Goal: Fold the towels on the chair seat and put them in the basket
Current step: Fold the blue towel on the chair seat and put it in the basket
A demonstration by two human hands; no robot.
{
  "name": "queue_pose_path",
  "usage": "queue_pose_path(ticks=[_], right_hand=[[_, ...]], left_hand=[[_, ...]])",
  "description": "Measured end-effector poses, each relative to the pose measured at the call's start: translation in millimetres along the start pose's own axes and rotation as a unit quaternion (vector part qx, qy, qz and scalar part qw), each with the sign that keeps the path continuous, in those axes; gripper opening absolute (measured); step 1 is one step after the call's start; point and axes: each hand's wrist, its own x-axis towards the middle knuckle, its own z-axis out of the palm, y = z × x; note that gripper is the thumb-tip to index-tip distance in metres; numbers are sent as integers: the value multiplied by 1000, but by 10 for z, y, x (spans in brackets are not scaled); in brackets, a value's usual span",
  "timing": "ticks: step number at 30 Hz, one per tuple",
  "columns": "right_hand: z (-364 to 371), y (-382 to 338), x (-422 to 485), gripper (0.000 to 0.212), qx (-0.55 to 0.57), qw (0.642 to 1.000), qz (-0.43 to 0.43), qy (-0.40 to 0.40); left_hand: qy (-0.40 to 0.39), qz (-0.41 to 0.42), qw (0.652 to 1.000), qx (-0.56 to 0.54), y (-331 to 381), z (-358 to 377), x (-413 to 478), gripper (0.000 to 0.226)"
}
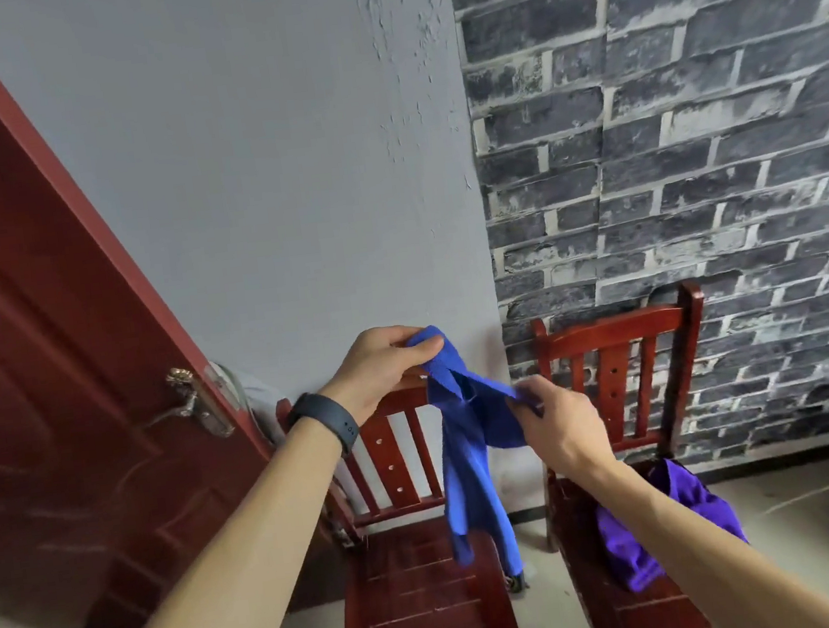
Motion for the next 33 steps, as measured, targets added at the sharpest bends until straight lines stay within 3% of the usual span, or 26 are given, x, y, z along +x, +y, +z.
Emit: queue_pose_path(ticks=[5, 8, 10, 13, 17, 20, 22, 26, 29, 33], right_hand=[[-542, -11, 280, 10, -58, 997, -10, 46], [-683, -66, 389, 38, -102, 992, -23, 72], [-758, -73, 417, 44, -104, 991, -14, 83], [-817, -90, 386, 33, -12, 999, 21, 43], [-713, -219, 253, 18, 153, 988, 27, -17], [-600, -433, 138, 17, 218, 971, -36, -96], [-574, -573, 83, 19, 192, 970, -77, -128], [-598, -649, 88, 14, 130, 988, -74, -33], [-607, -645, 98, 9, 118, 990, -67, -24], [-695, -703, 200, 7, 206, 979, 5, 1]], left_hand=[[-41, -3, 965, 260, -290, -353, -96, 17], [-7, -26, 898, 440, -383, -367, -142, 26], [15, -33, 866, 498, -427, -377, -158, 28], [43, -43, 906, 419, -443, -393, -123, 21], [66, 25, 975, 212, -301, -165, 12, 6], [31, 71, 984, 161, -106, 136, 89, 11], [18, 90, 984, 155, 1, 297, 122, 9], [10, 93, 990, 109, 89, 383, 87, 12], [-18, 86, 996, 31, 34, 332, -44, 23], [-2, 33, 995, -99, -392, 338, -177, 47]])
